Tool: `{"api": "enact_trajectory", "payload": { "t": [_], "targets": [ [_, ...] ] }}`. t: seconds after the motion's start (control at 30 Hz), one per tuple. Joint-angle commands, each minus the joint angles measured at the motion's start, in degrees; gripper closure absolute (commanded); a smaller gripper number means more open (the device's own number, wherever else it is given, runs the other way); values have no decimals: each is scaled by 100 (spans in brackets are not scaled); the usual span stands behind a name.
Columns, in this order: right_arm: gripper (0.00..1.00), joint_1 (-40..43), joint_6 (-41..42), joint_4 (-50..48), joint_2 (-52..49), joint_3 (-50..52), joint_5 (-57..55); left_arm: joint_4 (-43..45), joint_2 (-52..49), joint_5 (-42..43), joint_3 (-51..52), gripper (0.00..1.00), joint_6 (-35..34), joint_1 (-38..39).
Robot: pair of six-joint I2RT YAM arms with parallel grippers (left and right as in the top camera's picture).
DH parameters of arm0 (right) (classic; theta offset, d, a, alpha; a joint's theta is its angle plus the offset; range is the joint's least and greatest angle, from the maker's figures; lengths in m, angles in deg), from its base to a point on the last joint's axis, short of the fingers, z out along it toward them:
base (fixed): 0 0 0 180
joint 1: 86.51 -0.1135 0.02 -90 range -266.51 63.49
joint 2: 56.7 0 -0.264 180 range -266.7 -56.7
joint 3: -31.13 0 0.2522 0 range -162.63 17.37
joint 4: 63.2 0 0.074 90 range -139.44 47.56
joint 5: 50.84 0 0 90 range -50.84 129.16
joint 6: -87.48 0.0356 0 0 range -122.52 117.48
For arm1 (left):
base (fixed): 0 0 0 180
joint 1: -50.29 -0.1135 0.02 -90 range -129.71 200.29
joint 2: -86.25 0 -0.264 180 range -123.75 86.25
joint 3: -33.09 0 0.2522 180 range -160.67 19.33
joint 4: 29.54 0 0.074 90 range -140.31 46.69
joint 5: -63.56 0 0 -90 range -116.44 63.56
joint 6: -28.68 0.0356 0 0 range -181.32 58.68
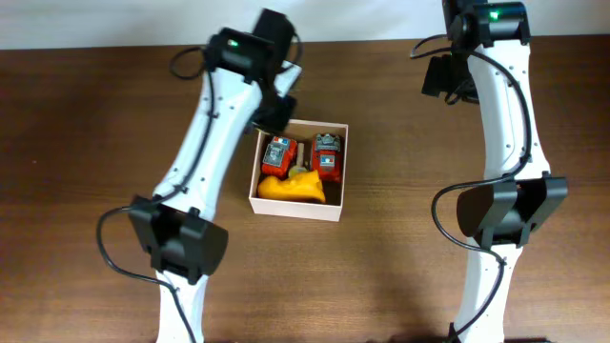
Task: Pack container
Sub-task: 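Lift the yellow ball and carry it right over the box, then lower the yellow ball into the box beside the duck and release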
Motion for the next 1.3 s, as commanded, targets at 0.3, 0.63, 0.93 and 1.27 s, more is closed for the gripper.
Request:
{"api": "enact_trajectory", "payload": {
  "t": [0.3,0.63,0.93,1.27],
  "targets": [
    [1,17,26,-2,-13,13,-7,-584,-44,107,787,58,59,120],
    [1,17,24,-2,-13,13,-7,-20,-44,337,2210,59,4,120],
    [1,17,26,-2,-13,13,-7,297,-44,337,2872,52,2,120],
    [1,17,26,-2,-13,13,-7,693,-44,332,2868,35,4,120]
  ]
}}
